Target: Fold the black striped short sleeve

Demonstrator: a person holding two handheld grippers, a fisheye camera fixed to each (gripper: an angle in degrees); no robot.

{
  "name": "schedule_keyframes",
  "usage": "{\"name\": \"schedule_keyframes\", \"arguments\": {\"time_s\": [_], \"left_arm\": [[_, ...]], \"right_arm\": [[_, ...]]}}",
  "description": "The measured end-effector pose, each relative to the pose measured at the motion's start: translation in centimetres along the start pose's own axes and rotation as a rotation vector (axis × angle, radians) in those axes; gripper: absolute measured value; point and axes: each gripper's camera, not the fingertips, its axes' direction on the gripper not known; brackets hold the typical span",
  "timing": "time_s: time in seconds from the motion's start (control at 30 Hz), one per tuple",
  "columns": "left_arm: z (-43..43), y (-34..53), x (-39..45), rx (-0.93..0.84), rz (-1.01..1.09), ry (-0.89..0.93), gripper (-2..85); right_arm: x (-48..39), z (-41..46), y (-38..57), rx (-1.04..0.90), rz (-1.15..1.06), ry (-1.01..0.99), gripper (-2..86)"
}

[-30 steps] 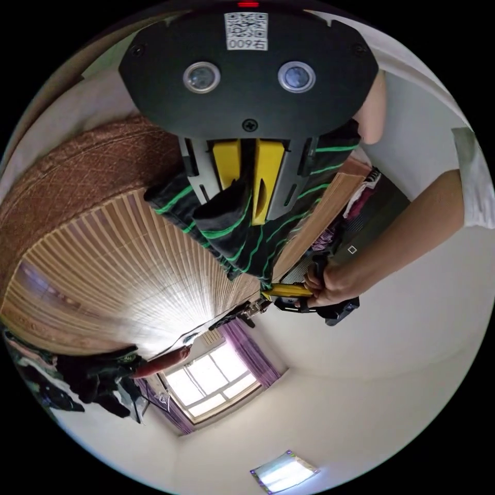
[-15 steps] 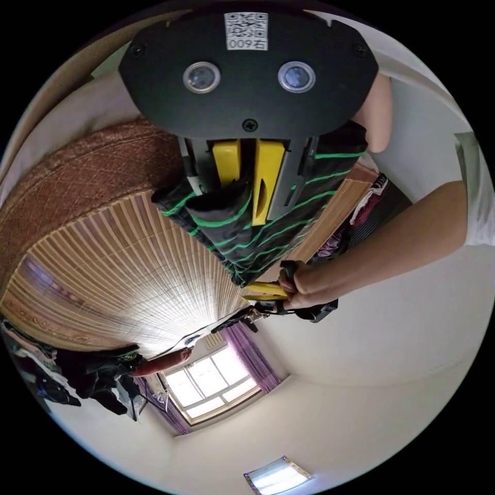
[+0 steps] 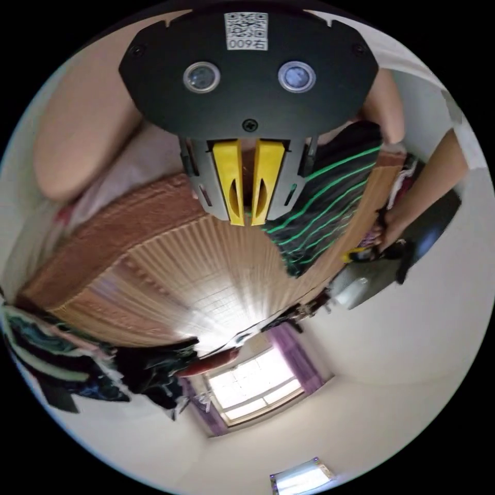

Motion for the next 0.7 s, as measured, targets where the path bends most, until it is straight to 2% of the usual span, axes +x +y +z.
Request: {"name": "schedule_keyframes", "arguments": {"time_s": [0.03,0.1,0.2,0.27,0.33,0.43,0.57,0.7], "left_arm": [[0.1,1.6,-1.0,-0.018,0.01,-0.045,3.5],[0.3,3.7,-2.5,-0.026,0.007,-0.087,2.7],[1.1,5.8,-4.8,-0.029,0.007,-0.034,1.6],[2.0,6.8,-6.2,-0.03,0.032,0.07,0.9],[2.0,7.8,-6.7,0.019,0.073,0.077,0.6],[3.0,9.9,-7.8,0.011,0.116,-0.076,0.4],[2.6,11.2,-8.7,0.005,0.21,-0.144,0.3],[2.0,12.3,-12.1,0.013,0.172,-0.103,0.3]], "right_arm": [[-0.4,-0.8,0.9,0.043,-0.005,0.114,-0.9],[-1.4,-1.6,1.8,0.106,-0.033,0.158,-0.9],[-6.0,0.5,0.6,0.006,-0.243,-0.175,-0.9],[-11.9,5.0,-1.4,-0.16,-0.394,-0.408,-0.9],[-16.4,8.9,-2.4,-0.224,-0.473,-0.46,-0.9],[-20.4,17.9,-4.1,-0.428,-0.368,-0.542,-0.9],[-24.8,27.8,-1.9,-0.534,-0.456,-0.413,-0.9],[-25.2,34.4,2.2,-0.645,-0.526,-0.41,-0.9]]}}
